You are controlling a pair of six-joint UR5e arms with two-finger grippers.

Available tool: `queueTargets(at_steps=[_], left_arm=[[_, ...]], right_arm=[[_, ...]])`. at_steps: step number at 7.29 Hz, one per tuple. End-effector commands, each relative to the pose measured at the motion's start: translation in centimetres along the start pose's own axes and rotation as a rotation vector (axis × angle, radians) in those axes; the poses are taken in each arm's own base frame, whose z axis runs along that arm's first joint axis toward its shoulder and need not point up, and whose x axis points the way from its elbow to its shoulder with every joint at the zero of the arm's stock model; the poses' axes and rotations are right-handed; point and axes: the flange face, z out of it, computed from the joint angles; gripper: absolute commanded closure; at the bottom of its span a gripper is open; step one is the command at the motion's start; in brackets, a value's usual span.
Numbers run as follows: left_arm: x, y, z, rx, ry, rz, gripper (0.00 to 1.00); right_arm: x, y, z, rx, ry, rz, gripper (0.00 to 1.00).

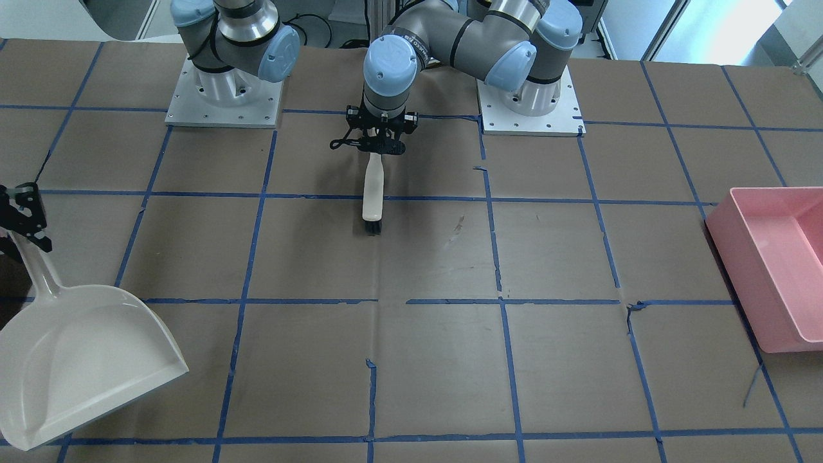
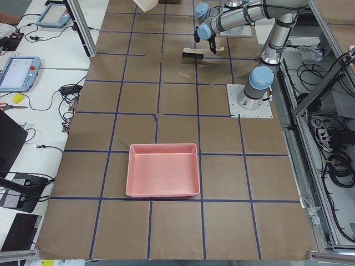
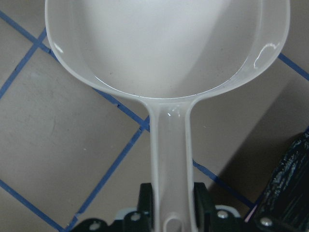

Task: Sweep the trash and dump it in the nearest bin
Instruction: 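Return the empty dustpan over the table while the left gripper sets down the brush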

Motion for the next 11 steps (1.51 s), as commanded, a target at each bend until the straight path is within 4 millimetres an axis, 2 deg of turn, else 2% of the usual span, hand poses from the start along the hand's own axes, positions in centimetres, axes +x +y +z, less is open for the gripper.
queueTargets(at_steps=[1,2,3,5,6,7,8,9,10,11], left_arm=[[0.2,-0.3,-2.6,0.046,0.024,0.004,0.00],[0.9,-0.9,-5.4,0.093,0.026,0.013,0.00],[1.0,-2.5,-10.2,0.153,-0.007,0.036,0.00],[-2.2,-5.1,-19.1,0.148,0.008,0.064,0.00],[-5.2,-6.8,-22.4,0.193,0.005,0.038,0.00],[-8.7,-8.4,-24.7,0.242,-0.040,0.056,0.00],[-13.0,-10.0,-27.0,0.273,-0.074,0.084,0.00],[-18.0,-11.0,-29.2,0.300,-0.105,0.077,0.00],[-21.8,-11.3,-30.6,0.317,-0.112,0.071,0.00],[-25.3,-11.0,-32.0,0.346,-0.124,0.014,0.00]], right_arm=[[-3.9,-3.2,1.4,-0.013,-0.001,0.084,1.00],[-6.2,-4.5,1.6,-0.012,-0.014,0.171,1.00],[-10.5,-6.7,2.7,-0.023,-0.033,0.254,1.00],[-19.1,-10.5,4.7,-0.001,-0.004,0.336,1.00],[-21.5,-10.9,5.7,-0.009,0.021,0.374,1.00],[-23.9,-11.4,6.1,0.001,0.040,0.376,1.00],[-26.7,-11.8,6.7,-0.004,0.070,0.379,1.00],[-30.6,-12.3,7.8,0.000,0.083,0.373,1.00],[-35.3,-12.8,9.4,0.035,0.073,0.384,1.00],[-38.2,-13.4,11.0,0.054,0.091,0.362,1.00]])
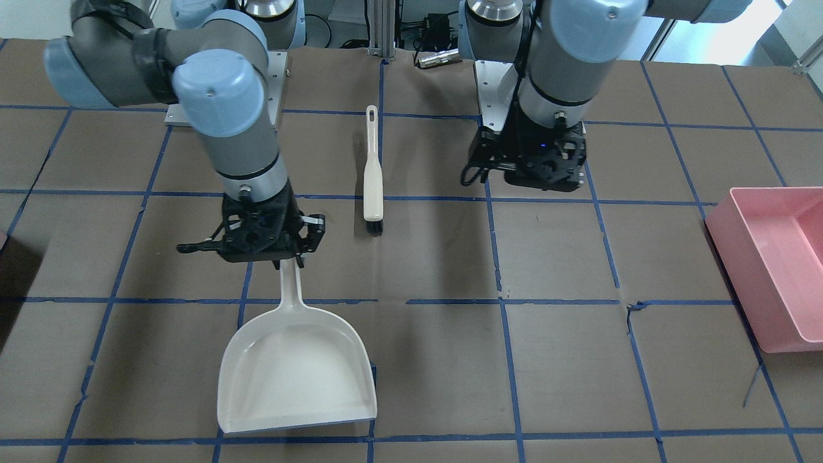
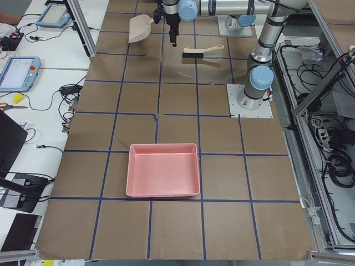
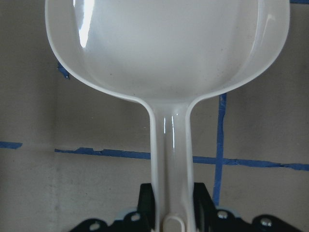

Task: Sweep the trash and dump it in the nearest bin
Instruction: 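Return the empty dustpan over the table while the left gripper sets down the brush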

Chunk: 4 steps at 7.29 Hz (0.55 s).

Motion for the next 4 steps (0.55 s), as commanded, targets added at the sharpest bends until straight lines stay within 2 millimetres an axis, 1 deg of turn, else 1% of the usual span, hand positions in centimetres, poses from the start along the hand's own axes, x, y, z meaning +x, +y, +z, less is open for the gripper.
queueTargets(at_steps=[1,2,3,4], left_arm=[[-8.0,0.3,-2.8,0.059,-0.044,-0.030,0.00],[-10.2,0.5,-4.2,0.093,-0.052,-0.006,0.00],[-10.8,0.6,-4.8,0.107,-0.057,-0.014,0.00],[-10.7,0.7,-5.5,0.138,-0.065,-0.014,0.00]], right_arm=[[-6.5,1.2,2.6,0.079,0.030,-0.041,1.00],[-9.5,2.0,4.2,0.102,0.023,-0.036,1.00],[-10.9,2.5,6.1,0.096,0.075,-0.051,1.00],[-11.0,2.6,6.7,0.091,0.089,-0.056,1.00]])
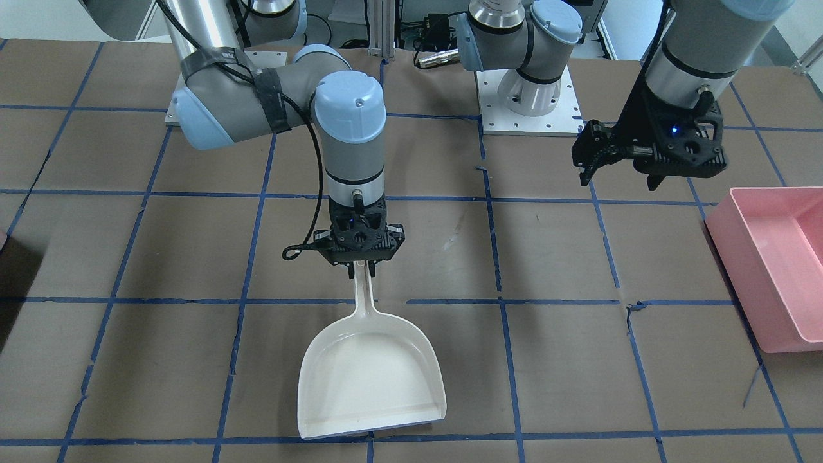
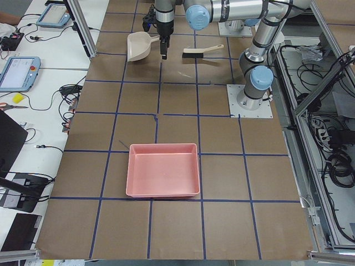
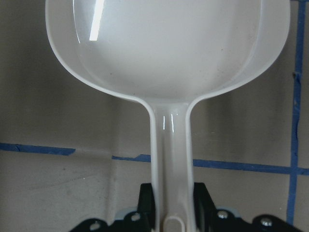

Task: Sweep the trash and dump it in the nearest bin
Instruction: 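Lower the dustpan onto the table and open the right gripper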

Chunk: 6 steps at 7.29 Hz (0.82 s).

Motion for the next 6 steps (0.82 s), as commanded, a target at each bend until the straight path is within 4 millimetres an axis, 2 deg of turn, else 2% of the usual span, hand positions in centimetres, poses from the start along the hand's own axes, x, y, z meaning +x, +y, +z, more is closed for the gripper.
queueTargets(at_steps=[1,3,4,5,6], left_arm=[[-0.4,0.1,-0.8,0.035,-0.009,0.006,0.00],[-0.2,0.1,-0.4,0.035,-0.005,0.013,0.00],[-0.2,-0.1,-0.4,0.051,-0.008,0.014,0.00],[0.0,-0.1,-0.3,0.054,-0.006,0.017,0.00],[0.1,-0.1,-0.2,0.053,-0.004,0.020,0.00]], right_arm=[[-1.2,0.5,1.8,-0.012,0.030,-0.017,1.00],[-1.5,0.7,3.2,-0.042,0.025,-0.027,1.00],[-1.2,0.6,3.3,-0.043,0.025,-0.024,0.99],[-0.9,0.6,3.6,-0.052,0.029,-0.019,0.87],[-0.8,0.5,3.6,-0.052,0.031,-0.018,0.56]])
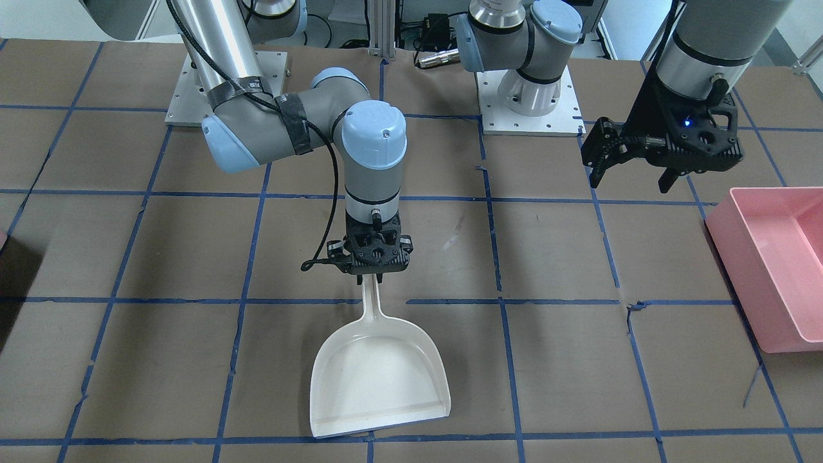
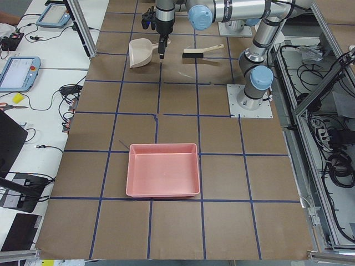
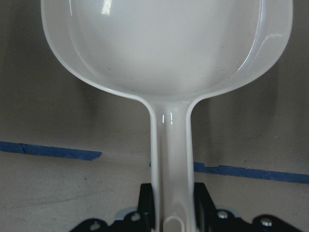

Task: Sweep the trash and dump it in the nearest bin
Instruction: 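Lower the dustpan onto the table and open the right gripper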

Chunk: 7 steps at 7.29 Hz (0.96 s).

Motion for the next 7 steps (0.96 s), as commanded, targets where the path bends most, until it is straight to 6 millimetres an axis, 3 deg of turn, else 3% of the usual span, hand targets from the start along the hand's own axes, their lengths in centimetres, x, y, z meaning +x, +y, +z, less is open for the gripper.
queueTargets(at_steps=[1,3,4,5,6,7], left_arm=[[0.2,0.0,0.2,-0.001,0.003,0.016,0.00],[0.2,0.1,0.6,-0.007,0.003,0.055,0.00],[0.3,0.0,0.7,-0.009,0.007,0.044,0.00],[0.4,0.0,0.8,-0.009,0.011,0.046,0.00],[0.4,0.0,0.9,-0.012,0.012,0.049,0.00],[0.8,-0.3,1.0,-0.006,0.042,0.044,0.00]], right_arm=[[0.4,-0.3,0.2,-0.001,0.002,0.017,0.18],[0.6,-0.5,0.0,-0.001,0.003,0.028,0.16],[1.5,-1.4,-1.1,-0.005,0.005,0.041,0.16],[2.4,-2.9,-4.7,-0.026,0.012,0.049,0.15],[5.0,-2.9,-10.3,-0.093,-0.008,0.069,0.15],[11.2,-2.1,-15.5,-0.144,-0.033,0.128,0.15]])
